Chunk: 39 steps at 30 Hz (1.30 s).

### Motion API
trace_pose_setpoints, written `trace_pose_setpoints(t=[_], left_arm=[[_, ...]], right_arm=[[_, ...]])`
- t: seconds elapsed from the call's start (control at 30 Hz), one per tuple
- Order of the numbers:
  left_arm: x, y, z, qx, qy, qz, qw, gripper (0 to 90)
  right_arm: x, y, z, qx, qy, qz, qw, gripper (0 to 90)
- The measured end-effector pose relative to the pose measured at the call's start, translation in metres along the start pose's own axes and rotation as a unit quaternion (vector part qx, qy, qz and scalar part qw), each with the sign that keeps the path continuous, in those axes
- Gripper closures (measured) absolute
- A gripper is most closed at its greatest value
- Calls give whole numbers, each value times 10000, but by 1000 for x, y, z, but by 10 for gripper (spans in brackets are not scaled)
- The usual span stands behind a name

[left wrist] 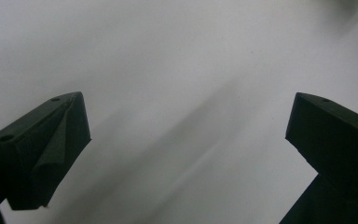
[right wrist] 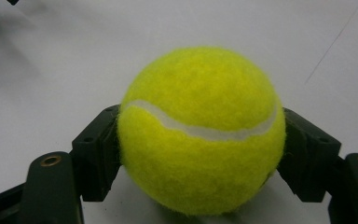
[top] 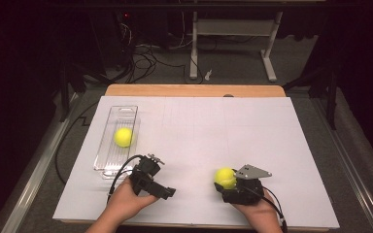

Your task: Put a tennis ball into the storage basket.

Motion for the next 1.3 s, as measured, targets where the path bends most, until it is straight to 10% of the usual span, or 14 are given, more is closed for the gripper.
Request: trace_pose_setpoints(t=[1.3], left_arm=[[-2,4,1,36,32,5,10000,9]], right_arm=[[-35,4,20,-119,296,-445,9985,268]])
Point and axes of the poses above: each handheld gripper's, and its own axes: y roughly backward along the jaws, x roughly out of its underside, z roughly to its left, the point moved 4 cm from there along -y, roughly forward along the jaws, and after that the axes turned 6 degrees about -x, right-handed, at the moved point
